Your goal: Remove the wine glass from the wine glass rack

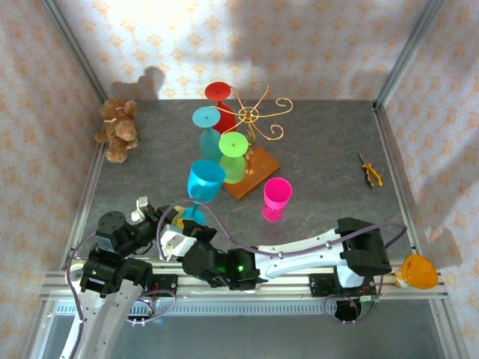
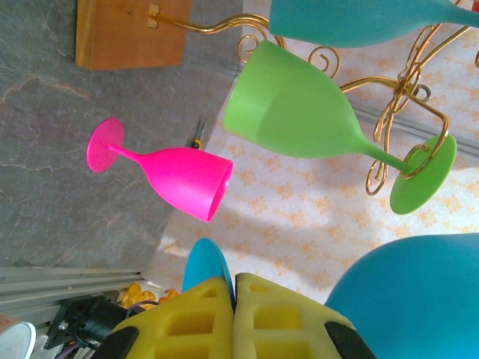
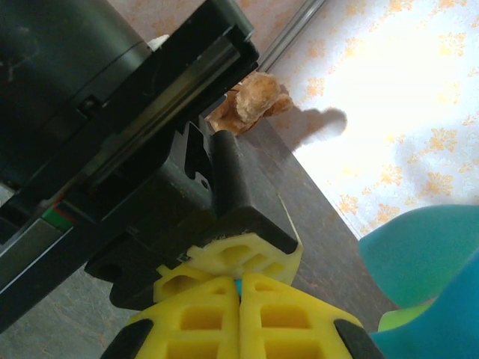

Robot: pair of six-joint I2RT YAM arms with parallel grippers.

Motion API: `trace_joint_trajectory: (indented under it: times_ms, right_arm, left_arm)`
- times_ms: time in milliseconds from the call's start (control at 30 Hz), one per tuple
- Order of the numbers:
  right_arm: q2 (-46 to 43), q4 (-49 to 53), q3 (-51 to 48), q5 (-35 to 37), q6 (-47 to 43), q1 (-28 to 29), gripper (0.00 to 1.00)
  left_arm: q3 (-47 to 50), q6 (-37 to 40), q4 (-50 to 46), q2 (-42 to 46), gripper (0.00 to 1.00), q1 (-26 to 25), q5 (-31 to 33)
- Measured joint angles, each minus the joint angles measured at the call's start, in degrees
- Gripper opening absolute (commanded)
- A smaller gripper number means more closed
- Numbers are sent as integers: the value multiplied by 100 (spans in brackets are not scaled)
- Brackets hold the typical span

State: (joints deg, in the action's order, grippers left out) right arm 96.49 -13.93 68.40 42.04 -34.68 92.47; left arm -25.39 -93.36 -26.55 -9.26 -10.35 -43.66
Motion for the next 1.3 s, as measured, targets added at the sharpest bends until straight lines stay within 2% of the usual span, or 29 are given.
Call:
trace_joint_trajectory:
  times_ms: [433,733,1100,1300]
  right_arm:
    - [-120,964,372,-98,409,-15,0]
    - [-269,1331,483,-214,839,-33,13]
    - [-608,1399,625,-306,1200,76,17]
    - [-658,1659,651,-396,1519,76,24]
  left_arm:
    - [302,-24,673,243,0,-7,-79]
    - [413,-94,1167,243,0,-17,-223]
    - [649,-155,1215,273,0,0,219]
    - [649,-160,1226,293,0,0,247]
